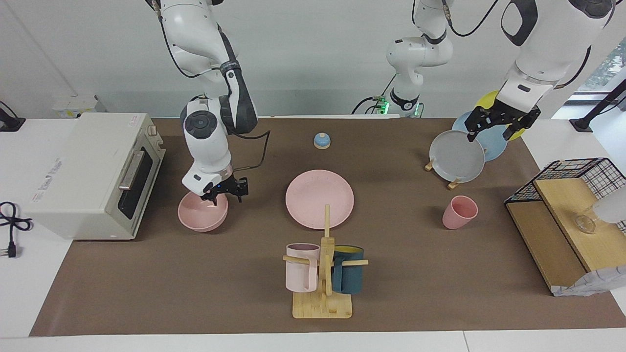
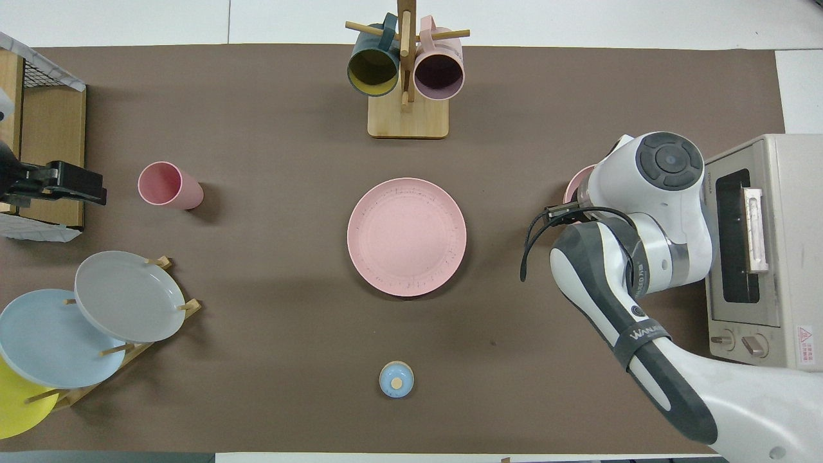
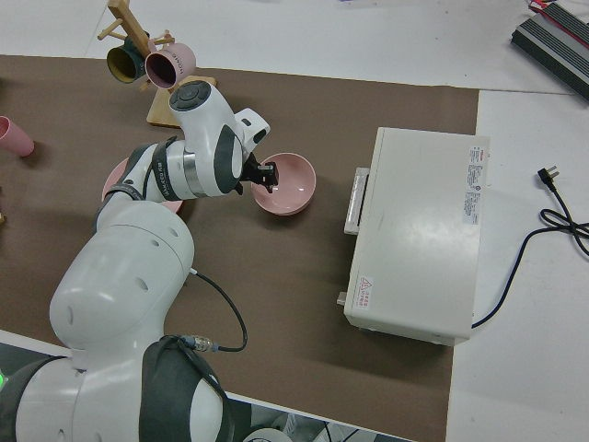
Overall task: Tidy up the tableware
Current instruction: 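Reach the right gripper to the pink bowl and grasp its rim, then carry the pink bowl with the right gripper over the pink plate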
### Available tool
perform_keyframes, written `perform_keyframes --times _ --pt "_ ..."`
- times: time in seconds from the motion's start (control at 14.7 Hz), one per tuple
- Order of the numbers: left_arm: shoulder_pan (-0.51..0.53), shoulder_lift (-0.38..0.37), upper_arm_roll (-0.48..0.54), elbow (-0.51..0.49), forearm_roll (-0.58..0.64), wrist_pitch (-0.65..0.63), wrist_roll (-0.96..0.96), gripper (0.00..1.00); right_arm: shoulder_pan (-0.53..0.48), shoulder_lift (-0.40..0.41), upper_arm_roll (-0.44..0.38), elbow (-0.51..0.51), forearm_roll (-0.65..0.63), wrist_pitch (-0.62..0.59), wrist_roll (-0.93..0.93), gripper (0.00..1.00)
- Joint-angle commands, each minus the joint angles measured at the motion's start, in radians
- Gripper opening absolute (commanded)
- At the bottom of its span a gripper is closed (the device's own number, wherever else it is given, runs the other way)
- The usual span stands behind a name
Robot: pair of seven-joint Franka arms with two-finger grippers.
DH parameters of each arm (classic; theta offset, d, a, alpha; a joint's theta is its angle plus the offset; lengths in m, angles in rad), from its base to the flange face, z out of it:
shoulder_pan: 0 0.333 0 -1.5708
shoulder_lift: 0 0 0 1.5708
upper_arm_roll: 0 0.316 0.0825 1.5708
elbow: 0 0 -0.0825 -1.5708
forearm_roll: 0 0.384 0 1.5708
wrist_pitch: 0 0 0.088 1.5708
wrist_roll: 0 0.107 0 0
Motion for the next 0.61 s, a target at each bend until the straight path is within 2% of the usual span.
perform_keyframes --times 0.0,0.07,0.34,0.41,0.54 --pt "-0.001 -0.013 0.005 -0.007 -0.010 -0.013 -0.007 1.00 -0.013 0.001 0.006 -0.021 0.011 0.025 -0.032 0.22" --pt "-0.001 -0.013 0.005 -0.007 -0.010 -0.013 -0.007 1.00 -0.011 0.004 0.006 -0.014 0.010 0.012 -0.032 0.01" --pt "-0.001 -0.013 0.005 -0.007 -0.010 -0.013 -0.005 1.00 0.004 0.010 0.006 0.054 0.005 -0.072 -0.030 0.00" --pt "-0.001 -0.013 0.005 -0.007 -0.010 -0.013 -0.007 1.00 0.015 0.013 0.008 0.090 0.001 -0.116 -0.032 0.00" --pt "-0.001 -0.013 0.005 -0.007 -0.010 -0.013 -0.005 1.00 0.073 0.053 0.008 0.240 0.002 -0.263 0.002 0.00"
